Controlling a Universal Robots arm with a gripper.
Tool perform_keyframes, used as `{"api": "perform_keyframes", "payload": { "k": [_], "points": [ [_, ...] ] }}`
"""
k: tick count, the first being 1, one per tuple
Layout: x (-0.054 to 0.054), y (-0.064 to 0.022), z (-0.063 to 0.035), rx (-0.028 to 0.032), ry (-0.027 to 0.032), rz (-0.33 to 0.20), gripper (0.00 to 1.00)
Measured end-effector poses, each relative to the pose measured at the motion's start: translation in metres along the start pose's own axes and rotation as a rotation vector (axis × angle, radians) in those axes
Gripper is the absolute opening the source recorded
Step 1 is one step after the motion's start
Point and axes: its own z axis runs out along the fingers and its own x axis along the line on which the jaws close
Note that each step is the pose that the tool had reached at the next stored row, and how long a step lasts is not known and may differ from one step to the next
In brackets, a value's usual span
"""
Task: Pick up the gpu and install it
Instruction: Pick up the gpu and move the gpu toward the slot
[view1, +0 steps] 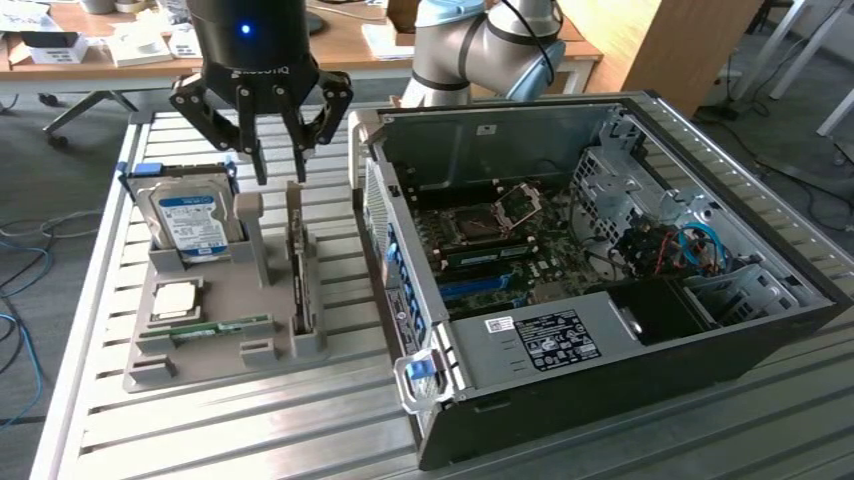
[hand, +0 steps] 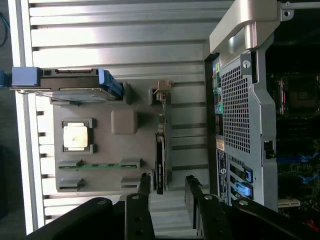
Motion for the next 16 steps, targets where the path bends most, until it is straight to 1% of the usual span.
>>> {"api": "perform_keyframes", "payload": {
  "k": [10,16],
  "points": [
    [0.0,-0.0009,0.0181,-0.0096,0.0007,0.0,0.41],
    [0.001,-0.0014,0.0291,-0.0137,0.0009,0.0,0.41]
  ]
}}
